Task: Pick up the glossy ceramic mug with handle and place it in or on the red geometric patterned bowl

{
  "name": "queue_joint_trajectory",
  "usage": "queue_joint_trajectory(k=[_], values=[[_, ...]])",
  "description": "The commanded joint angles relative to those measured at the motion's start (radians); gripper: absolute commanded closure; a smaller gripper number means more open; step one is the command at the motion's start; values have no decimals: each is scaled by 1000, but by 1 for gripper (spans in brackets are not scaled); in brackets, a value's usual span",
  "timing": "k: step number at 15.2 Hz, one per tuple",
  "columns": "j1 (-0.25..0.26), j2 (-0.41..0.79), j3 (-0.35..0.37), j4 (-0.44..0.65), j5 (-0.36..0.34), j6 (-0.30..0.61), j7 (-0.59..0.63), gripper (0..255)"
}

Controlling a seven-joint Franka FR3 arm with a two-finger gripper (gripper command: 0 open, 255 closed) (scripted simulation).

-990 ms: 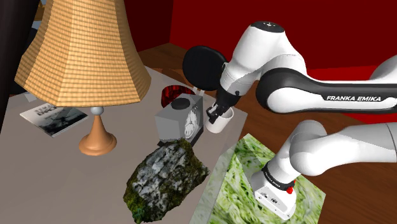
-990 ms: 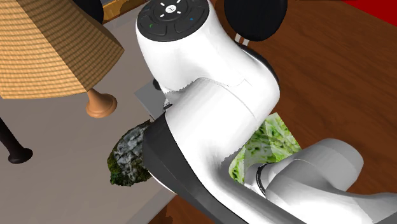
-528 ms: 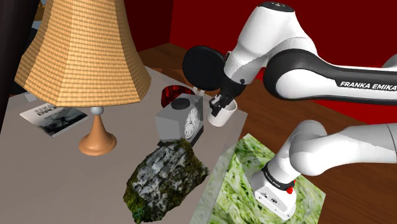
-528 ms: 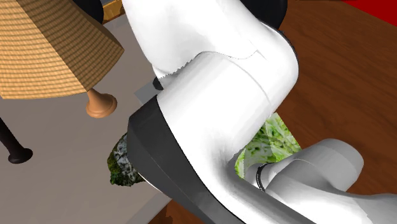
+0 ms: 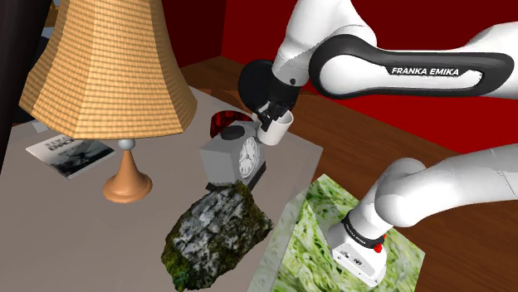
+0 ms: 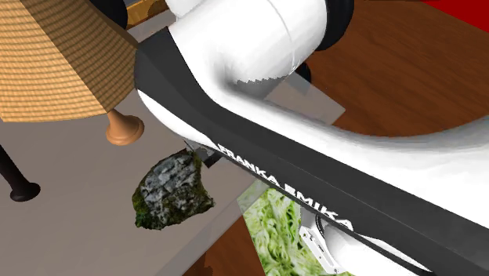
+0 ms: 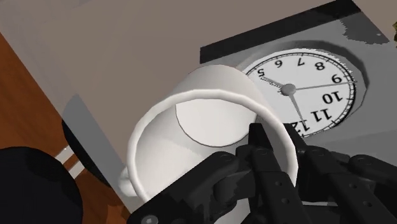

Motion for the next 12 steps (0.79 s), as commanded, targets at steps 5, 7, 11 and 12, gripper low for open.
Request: queue_joint_trajectory(k=[5,7,11,12], values=[[-74,202,-25,171,-73,27,-46,255],[-93,273,-29,238,-97,29,-55,255],[-124,418,-36,386,-146,20,-68,255],[-130,455,-38,426,-159,15,-71,255]])
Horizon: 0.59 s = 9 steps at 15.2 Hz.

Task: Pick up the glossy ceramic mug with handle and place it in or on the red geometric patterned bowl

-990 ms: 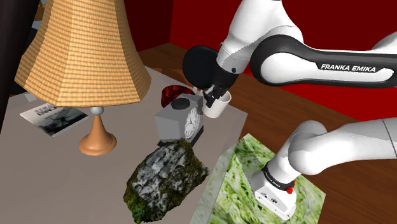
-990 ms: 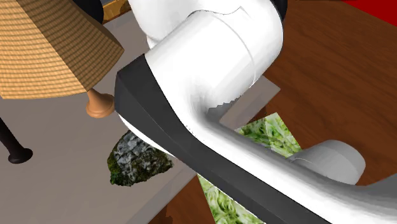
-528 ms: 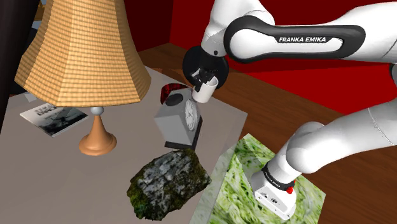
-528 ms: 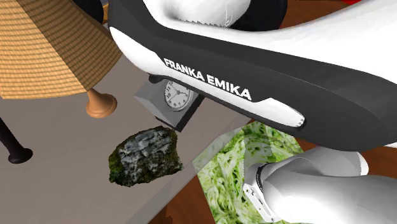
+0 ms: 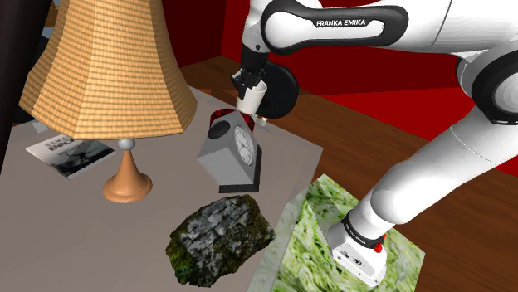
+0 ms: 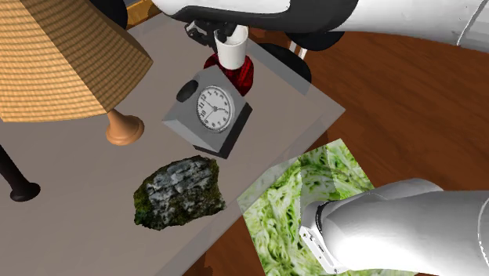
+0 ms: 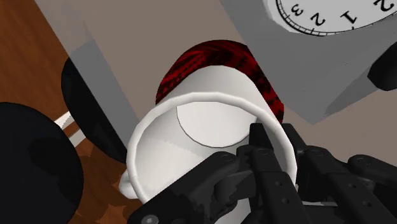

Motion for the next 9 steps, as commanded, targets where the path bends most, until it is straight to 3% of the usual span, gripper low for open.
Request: queue_joint_trajectory(k=[1,4,9], values=[[-12,72,-5,76,-24,-6,-8,255],[-22,195,-10,221,-64,-36,-17,255],[-22,200,-12,160,-69,30,-8,255]])
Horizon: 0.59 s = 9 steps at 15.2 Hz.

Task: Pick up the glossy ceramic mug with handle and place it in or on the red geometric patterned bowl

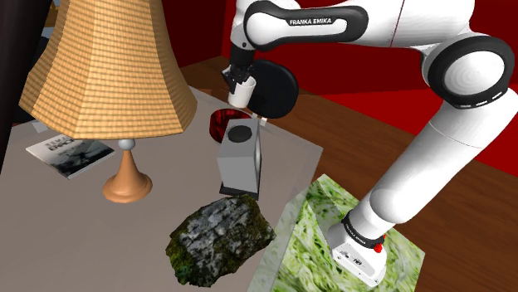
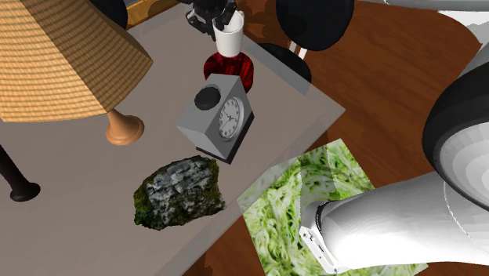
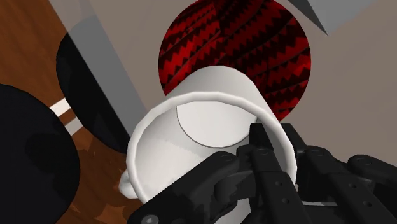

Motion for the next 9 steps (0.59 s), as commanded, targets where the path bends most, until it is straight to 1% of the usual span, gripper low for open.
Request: queue_joint_trajectory(k=[1,9], values=[[0,2,0,-25,-2,27,4,255],[0,24,-1,-108,-18,129,22,255]])
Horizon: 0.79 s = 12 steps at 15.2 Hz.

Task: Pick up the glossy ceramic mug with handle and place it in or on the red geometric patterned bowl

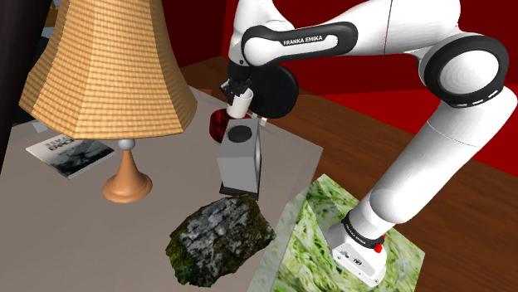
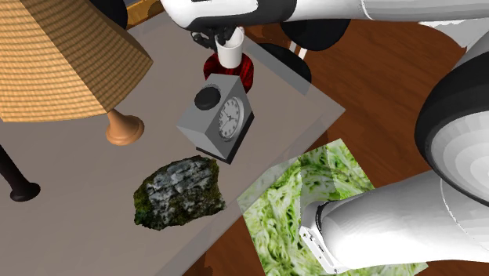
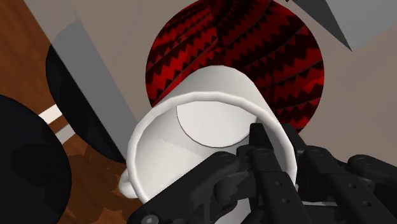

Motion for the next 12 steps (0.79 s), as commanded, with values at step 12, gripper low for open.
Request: queue_joint_trajectory(k=[12], values=[[1,19,-1,-42,-13,60,13,255]])
